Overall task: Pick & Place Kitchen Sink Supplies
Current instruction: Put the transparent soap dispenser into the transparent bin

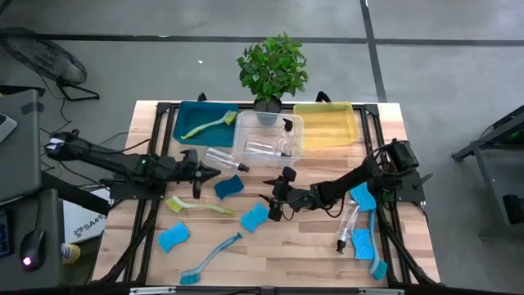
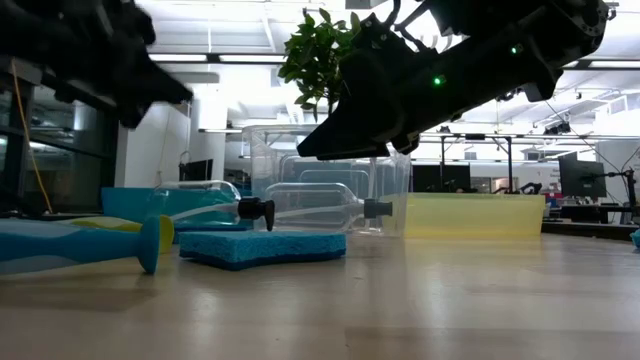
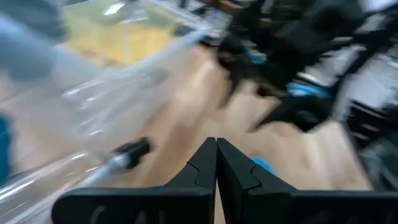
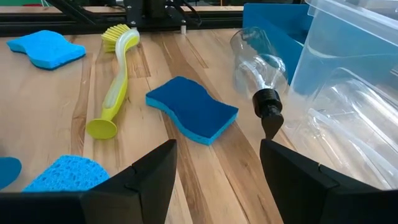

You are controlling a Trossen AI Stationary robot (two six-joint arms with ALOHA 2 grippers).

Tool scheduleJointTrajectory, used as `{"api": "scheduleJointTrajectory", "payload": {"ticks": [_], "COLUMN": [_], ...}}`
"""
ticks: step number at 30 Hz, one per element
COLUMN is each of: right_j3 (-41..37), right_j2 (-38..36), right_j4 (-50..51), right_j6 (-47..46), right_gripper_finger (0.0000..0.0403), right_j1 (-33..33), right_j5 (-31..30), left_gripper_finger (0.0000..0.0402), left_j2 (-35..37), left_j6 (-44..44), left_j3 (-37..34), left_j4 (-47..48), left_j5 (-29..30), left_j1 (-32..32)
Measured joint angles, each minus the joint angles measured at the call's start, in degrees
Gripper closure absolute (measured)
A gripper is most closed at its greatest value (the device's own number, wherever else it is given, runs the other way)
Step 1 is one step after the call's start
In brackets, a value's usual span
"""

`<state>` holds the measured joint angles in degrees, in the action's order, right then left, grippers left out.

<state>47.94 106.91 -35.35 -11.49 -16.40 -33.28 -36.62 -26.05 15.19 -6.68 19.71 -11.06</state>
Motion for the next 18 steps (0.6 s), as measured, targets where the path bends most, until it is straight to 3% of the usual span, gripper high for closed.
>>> {"api": "scheduleJointTrajectory", "payload": {"ticks": [11, 18], "right_j3": [0.0, 0.0], "right_j2": [0.0, 0.0], "right_j4": [0.1, 1.1], "right_j6": [-0.2, -2.0], "right_gripper_finger": [0.0178, 0.0178], "right_j1": [0.0, 0.0], "right_j5": [-0.5, -2.3], "left_gripper_finger": [0.0402, 0.0402], "left_j2": [0.1, 0.1], "left_j6": [-3.3, -10.0], "left_j3": [-3.4, -3.4], "left_j4": [2.3, 14.6], "left_j5": [10.2, 13.1], "left_j1": [9.2, 11.2]}}
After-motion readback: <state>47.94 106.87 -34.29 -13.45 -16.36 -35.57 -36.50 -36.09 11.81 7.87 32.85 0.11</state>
